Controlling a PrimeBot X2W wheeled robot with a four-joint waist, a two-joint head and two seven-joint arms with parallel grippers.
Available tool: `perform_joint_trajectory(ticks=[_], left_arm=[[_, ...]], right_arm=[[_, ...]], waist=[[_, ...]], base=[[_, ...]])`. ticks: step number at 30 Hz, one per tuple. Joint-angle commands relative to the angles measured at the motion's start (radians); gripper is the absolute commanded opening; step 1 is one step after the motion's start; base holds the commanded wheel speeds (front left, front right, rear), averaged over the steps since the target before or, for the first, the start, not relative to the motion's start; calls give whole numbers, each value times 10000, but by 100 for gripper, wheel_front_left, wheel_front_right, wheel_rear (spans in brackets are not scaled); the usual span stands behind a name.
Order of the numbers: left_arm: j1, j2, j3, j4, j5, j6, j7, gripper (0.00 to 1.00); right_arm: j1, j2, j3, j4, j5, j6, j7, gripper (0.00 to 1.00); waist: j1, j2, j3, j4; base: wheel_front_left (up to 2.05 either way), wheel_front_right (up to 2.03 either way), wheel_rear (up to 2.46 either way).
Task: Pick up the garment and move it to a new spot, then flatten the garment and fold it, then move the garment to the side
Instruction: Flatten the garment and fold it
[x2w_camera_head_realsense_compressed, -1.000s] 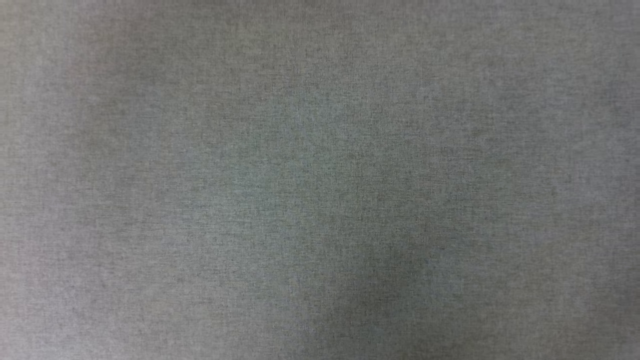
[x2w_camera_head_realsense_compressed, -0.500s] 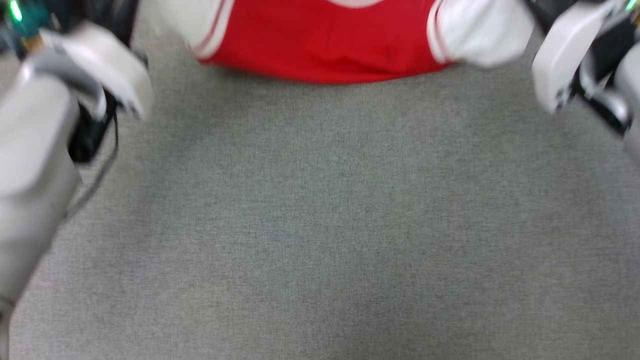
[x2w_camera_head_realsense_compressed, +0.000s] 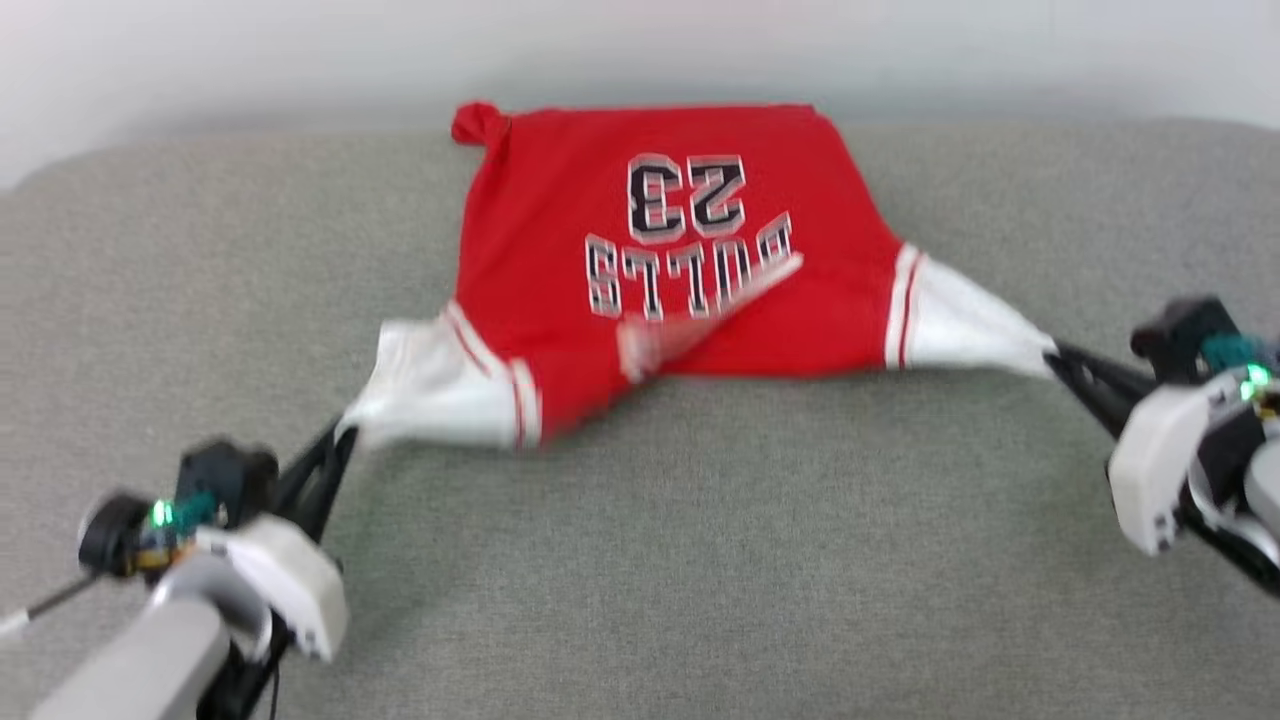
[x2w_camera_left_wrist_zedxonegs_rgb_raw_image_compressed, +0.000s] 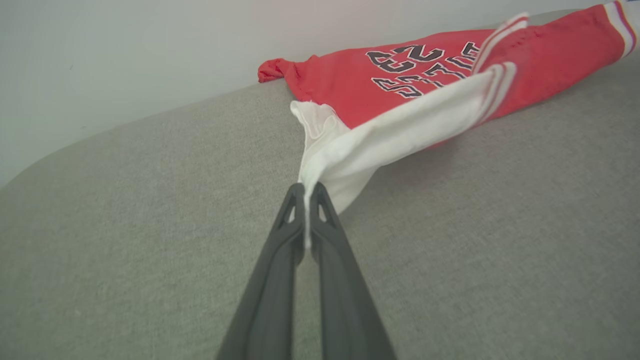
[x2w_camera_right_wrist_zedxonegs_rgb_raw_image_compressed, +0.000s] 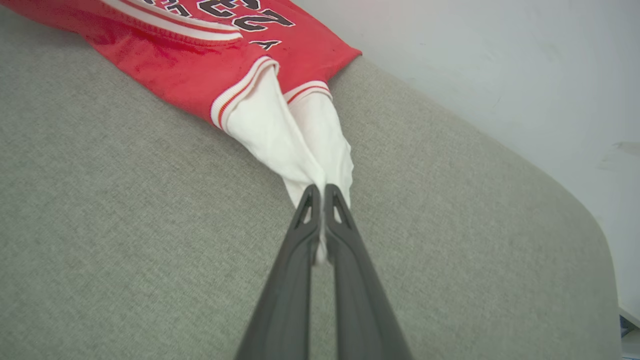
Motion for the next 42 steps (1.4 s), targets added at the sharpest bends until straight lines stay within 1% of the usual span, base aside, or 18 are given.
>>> perform_joint_trajectory(ticks=[1,5,9,14,18,23,24,25,26,29,31,36,39,42], left_arm=[[353,61,-9,-106,-118,92,-27,0],[1676,389,-78,-451,-456,376,-25,0],[2647,632,-73,-671,-747,703,-26,0],[3660,1002,-98,-920,-1095,966,27,0],[4237,1203,-142,-1235,-1256,1153,80,0],[4505,1158,-194,-1617,-1245,1389,69,0],[4479,1101,-190,-1686,-1228,1403,65,0],[4433,1053,-169,-1752,-1216,1447,59,0],[4387,1017,-139,-1810,-1217,1474,51,0],[4208,922,-106,-1933,-1096,1549,30,0],[4102,863,-109,-2025,-962,1590,26,0],[3801,788,52,-2402,-649,1754,-5,0],[3572,806,170,-2695,-379,1854,-13,0],[3276,738,223,-2939,-64,1900,-25,0]], right_arm=[[404,-156,-27,-160,107,-14,-14,0],[1716,-813,-357,-873,365,-14,131,0],[3267,-1357,-767,-1548,544,-14,468,0],[5312,-1864,-1551,-2424,701,-16,891,0],[6823,-1832,-2262,-3072,784,-16,1433,0],[7730,-1522,-3339,-3517,212,-16,1964,0],[7808,-1437,-3597,-3575,115,-14,2082,18],[7849,-1360,-3842,-3659,3,-14,2227,42],[7883,-1296,-3951,-3864,-99,-14,2424,100],[7672,-1208,-4723,-4286,-441,-14,2695,100],[7388,-1143,-5415,-4635,-553,-14,2797,100],[6490,-1289,-7166,-5623,-979,-13,3104,100],[5410,-1334,-8068,-6185,-1379,-13,3436,100],[4035,-1196,-8401,-6500,-1535,-13,4178,100]], waist=[[2,-1,-493,47],[2,-1,-931,39],[2,-1,-1275,59],[2,-1,-1515,46],[2,-1,-1548,40],[2,-1,-1453,18],[2,-1,-1438,25],[2,-1,-1422,35],[2,-1,-1399,39],[2,-1,-1311,65],[2,-1,-1207,105],[2,-1,-765,322],[2,-1,-276,521],[2,-1,307,776]], base=[[0,0,0],[0,0,0],[0,0,0],[0,0,0],[0,0,0],[0,0,0],[0,0,0],[0,0,0],[0,0,0],[0,0,0],[0,0,0],[0,0,0],[0,0,0],[0,0,0]])
